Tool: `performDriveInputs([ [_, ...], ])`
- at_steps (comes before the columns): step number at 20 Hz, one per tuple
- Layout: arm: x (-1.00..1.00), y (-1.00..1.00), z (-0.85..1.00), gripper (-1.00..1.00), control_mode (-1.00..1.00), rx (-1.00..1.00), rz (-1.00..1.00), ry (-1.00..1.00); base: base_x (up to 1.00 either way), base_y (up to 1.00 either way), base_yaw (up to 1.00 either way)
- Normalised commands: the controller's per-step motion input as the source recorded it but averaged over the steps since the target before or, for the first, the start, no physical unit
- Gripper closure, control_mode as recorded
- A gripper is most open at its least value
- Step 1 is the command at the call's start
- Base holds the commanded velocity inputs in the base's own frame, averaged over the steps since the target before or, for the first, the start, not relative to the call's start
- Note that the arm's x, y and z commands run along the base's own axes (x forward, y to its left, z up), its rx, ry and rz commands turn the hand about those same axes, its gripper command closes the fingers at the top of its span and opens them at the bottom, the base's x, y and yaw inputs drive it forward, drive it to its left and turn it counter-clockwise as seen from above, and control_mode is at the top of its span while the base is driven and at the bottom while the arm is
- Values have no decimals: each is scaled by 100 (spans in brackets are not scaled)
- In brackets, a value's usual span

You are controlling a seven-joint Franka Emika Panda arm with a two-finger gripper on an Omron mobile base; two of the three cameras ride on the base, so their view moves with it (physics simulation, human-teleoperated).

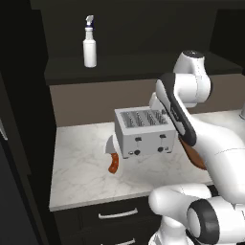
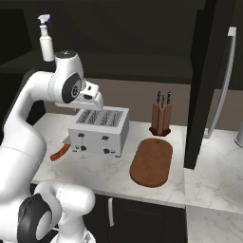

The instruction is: Move the cutting board and knife to the sink. Then move spray from the cabinet to the counter.

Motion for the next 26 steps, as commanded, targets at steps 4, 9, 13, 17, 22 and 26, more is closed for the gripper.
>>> performDriveInputs([
  [4,-7,-4,-3,-100,-100,0,0,0,0,0,0],
  [9,-29,-23,-12,-100,-100,1,0,-15,0,0,0],
  [13,-41,-29,-16,-100,-100,2,0,-27,0,0,0],
  [17,-36,-35,-17,-100,-100,3,0,-23,0,0,0],
  [22,-18,-46,-19,-100,-100,7,0,-7,0,0,0],
  [26,-1,-50,-20,-100,-100,3,0,0,0,0,0],
])
